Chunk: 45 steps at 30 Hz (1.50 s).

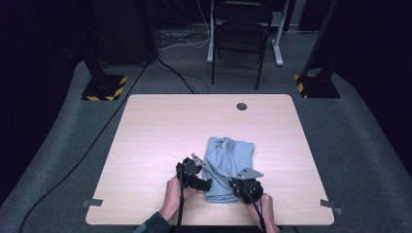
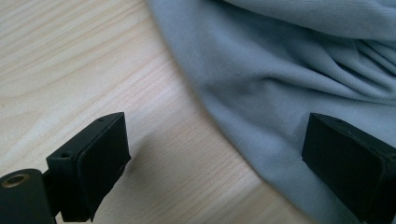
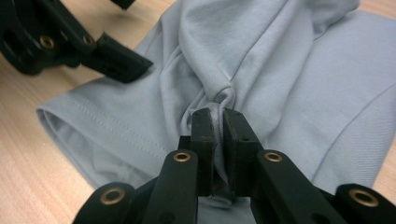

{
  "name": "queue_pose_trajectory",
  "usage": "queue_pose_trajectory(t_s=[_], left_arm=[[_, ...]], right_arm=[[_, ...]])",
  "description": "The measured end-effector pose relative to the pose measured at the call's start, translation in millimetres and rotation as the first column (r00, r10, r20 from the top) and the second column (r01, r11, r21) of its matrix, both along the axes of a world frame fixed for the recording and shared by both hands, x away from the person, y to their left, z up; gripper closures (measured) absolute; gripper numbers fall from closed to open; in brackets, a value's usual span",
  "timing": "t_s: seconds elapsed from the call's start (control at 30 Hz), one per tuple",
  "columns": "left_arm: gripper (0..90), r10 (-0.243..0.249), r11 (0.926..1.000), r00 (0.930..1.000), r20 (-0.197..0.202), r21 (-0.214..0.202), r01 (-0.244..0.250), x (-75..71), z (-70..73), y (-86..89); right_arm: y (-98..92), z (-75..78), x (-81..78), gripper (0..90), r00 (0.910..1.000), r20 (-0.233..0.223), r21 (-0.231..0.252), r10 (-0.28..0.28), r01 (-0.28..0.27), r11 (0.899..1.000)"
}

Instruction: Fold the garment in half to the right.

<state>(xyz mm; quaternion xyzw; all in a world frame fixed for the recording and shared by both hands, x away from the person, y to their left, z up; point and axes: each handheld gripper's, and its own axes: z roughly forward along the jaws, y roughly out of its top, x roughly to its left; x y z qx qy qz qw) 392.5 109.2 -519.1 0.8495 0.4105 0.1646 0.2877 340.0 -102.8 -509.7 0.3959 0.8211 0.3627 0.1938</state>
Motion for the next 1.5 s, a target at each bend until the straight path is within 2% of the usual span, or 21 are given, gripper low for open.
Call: queue_pose_trajectory(t_s=[0.07, 0.13, 0.2, 0.27, 0.3, 0.33, 0.37, 0.5, 0.57, 0.63, 0.77, 0.8, 0.93, 1.03, 1.13, 1.2, 1.23, 1.3, 1.37, 1.43, 1.5], left_arm=[[7.1, -0.003, 0.9999, 0.9999, 0.013, 0.013, 0.003, -0.8, 0.1, -1.4], [7.7, 0.005, 1.0000, 0.9998, 0.019, -0.004, -0.005, -1.5, -2.0, 0.5], [7.8, 0.004, 1.0000, 0.9999, 0.017, -0.007, -0.004, -1.3, -2.3, 1.6], [7.8, 0.010, 0.9998, 0.9998, 0.018, -0.015, -0.010, -1.6, -3.2, 2.6], [7.9, 0.010, 0.9998, 0.9998, 0.018, -0.015, -0.010, -1.6, -3.2, 2.6], [7.9, 0.012, 0.9997, 0.9998, 0.018, -0.019, -0.012, -1.6, -3.4, 2.8], [7.8, 0.013, 0.9997, 0.9998, 0.017, -0.023, -0.013, -1.4, -3.7, 3.4], [7.8, 0.015, 0.9997, 0.9997, 0.019, -0.022, -0.015, -1.8, -3.8, 3.8], [7.8, 0.019, 0.9996, 0.9996, 0.020, -0.023, -0.018, -2.7, -3.9, 4.2], [7.8, 0.020, 0.9992, 0.9996, 0.018, -0.034, -0.020, -2.6, -4.6, 5.5], [7.3, 0.010, 0.9983, 0.9999, 0.005, -0.057, -0.010, -2.4, -2.4, 10.3], [7.0, 0.014, 0.9975, 0.9999, 0.002, -0.070, -0.014, -1.9, -0.3, 12.5], [5.5, 0.052, 0.9938, 0.9979, 0.039, -0.101, -0.048, 6.2, 12.0, 20.0], [4.8, 0.084, 0.9915, 0.9946, 0.061, -0.105, -0.077, 16.7, 13.4, 18.3], [4.4, 0.081, 0.9945, 0.9942, 0.072, -0.072, -0.075, 25.7, 6.9, 9.1], [4.4, 0.070, 0.9972, 0.9954, 0.065, -0.033, -0.068, 29.3, 0.8, 2.8], [4.6, 0.063, 0.9978, 0.9963, 0.059, -0.024, -0.062, 30.5, -1.7, 1.1], [4.6, 0.060, 0.9980, 0.9964, 0.060, -0.026, -0.058, 30.8, -2.0, 1.3], [4.7, 0.061, 0.9979, 0.9964, 0.060, -0.027, -0.059, 30.4, -2.7, 1.5], [4.7, 0.060, 0.9976, 0.9968, 0.054, -0.039, -0.058, 30.6, -3.9, 3.8], [4.8, 0.060, 0.9972, 0.9969, 0.050, -0.048, -0.058, 29.8, -5.0, 6.5]], right_arm=[[-2.4, 2.6, -0.7, 83.4, 0.9998, 0.019, 0.008, -0.007, 0.007, 1.000], [-10.6, 10.8, -5.2, 83.5, 0.9977, 0.060, 0.030, -0.032, 0.030, 0.999], [-13.8, 12.8, -6.3, 83.5, 0.9971, 0.065, 0.038, -0.040, 0.038, 0.999], [-30.8, 18.7, -10.5, 83.4, 0.9945, 0.069, 0.075, -0.079, 0.074, 0.994], [-30.8, 18.7, -10.5, 83.4, 0.9945, 0.069, 0.075, -0.079, 0.074, 0.994], [-37.3, 19.1, -11.8, 83.4, 0.9938, 0.059, 0.090, -0.094, 0.089, 0.992], [-51.3, 16.0, -13.7, 83.5, 0.9928, 0.020, 0.102, -0.118, 0.116, 0.988], [-67.6, -0.5, -13.4, 84.4, 0.9867, -0.074, 0.079, -0.145, 0.150, 0.985], [-70.5, -7.6, -13.1, 84.0, 0.9834, -0.109, 0.031, -0.145, 0.149, 0.988], [-73.4, -9.3, -14.1, 81.0, 0.9844, -0.109, 0.044, -0.138, 0.144, 0.989], [-76.3, 1.5, -13.2, 73.5, 0.9859, -0.088, 0.063, -0.142, 0.148, 0.987], [-77.2, 5.9, -13.6, 70.9, 0.9872, -0.073, 0.077, -0.142, 0.148, 0.986], [-74.2, 27.7, -16.2, 64.9, 0.9916, 0.013, 0.123, -0.129, 0.126, 0.984], [-58.9, 33.7, -11.5, 60.1, 0.9957, 0.050, 0.090, -0.078, 0.073, 0.993], [-39.8, 21.8, 5.5, 57.0, 0.9984, 0.014, 0.018, -0.054, 0.054, 0.998], [-32.7, 9.6, 16.7, 67.5, 0.9967, 0.001, -0.048, -0.081, 0.081, 0.996], [-34.0, 5.2, 20.6, 73.7, 0.9953, 0.000, -0.046, -0.097, 0.096, 0.994], [-44.1, 0.8, 26.9, 81.8, 0.9908, -0.041, 0.001, -0.129, 0.129, 0.992], [-58.6, -0.6, 30.3, 84.8, 0.9833, -0.083, 0.064, -0.162, 0.167, 0.984], [-71.3, -2.1, 32.1, 85.4, 0.9753, -0.121, 0.112, -0.185, 0.198, 0.974], [-79.1, -4.4, 33.3, 85.4, 0.9685, -0.149, 0.132, -0.199, 0.219, 0.967]])
